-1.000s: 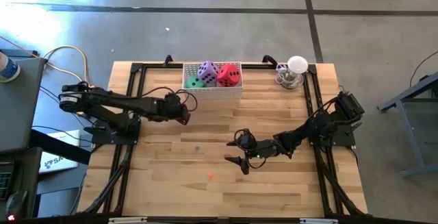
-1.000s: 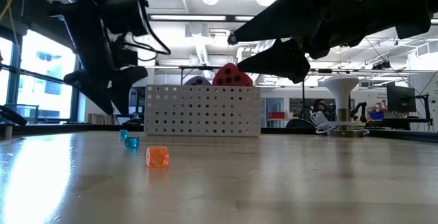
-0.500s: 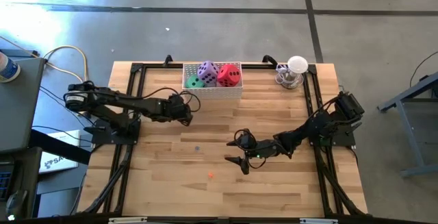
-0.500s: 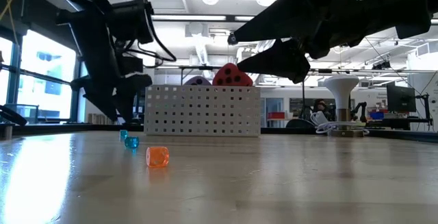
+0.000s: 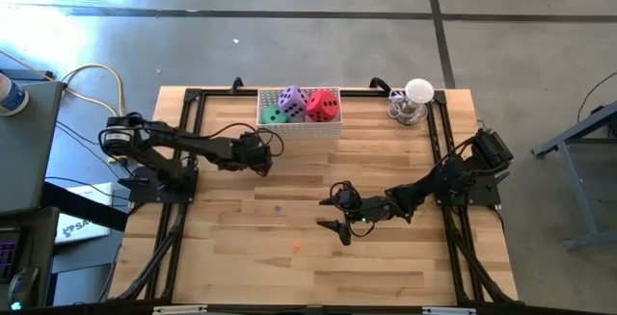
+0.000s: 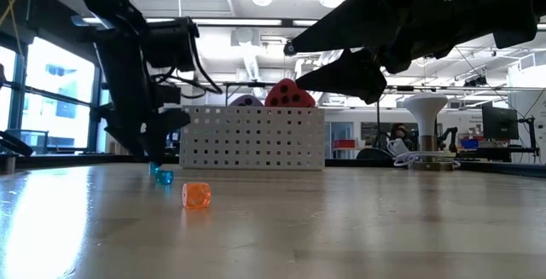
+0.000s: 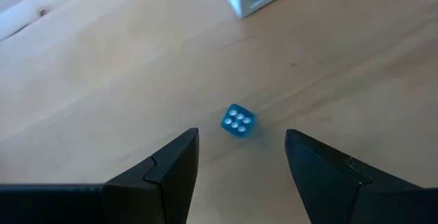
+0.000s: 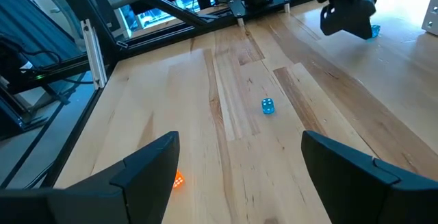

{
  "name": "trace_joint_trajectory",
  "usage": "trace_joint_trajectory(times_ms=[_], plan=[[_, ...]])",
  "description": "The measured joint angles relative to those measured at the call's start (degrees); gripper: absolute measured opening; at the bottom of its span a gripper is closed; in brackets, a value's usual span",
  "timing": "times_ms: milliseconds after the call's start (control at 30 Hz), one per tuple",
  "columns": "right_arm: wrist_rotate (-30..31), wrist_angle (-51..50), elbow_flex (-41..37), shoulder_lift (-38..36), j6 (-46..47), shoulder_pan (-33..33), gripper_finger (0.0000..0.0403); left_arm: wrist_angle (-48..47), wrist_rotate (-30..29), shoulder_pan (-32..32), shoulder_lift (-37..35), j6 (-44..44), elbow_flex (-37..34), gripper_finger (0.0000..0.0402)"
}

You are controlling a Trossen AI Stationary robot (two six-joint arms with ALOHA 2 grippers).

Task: Pick & Place Dice
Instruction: Put the small blue dice into the white basket

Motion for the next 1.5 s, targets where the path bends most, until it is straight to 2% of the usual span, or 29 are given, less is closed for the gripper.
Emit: trace_joint_trajectory(times_ms=[333, 733, 1133, 1500], plan=[[-0.01, 0.02, 0.00, 0.00, 0.00, -0.01, 0.0300, 1.28, -0.52, 1.09, 3.65, 1.43, 0.21, 0.0209], [0.00, -0.01, 0.00, 0.00, 0.00, -0.01, 0.0300, 2.65, -1.40, 1.11, 3.81, 1.93, 0.10, 0.0202], [0.00, -0.01, 0.00, 0.00, 0.00, -0.01, 0.0300, 2.97, -0.92, 1.11, 3.86, 1.93, 0.10, 0.0134], [0.00, 0.00, 0.00, 0.00, 0.00, -0.01, 0.0300, 2.77, -1.10, 1.11, 3.88, 1.93, 0.05, 0.0096]])
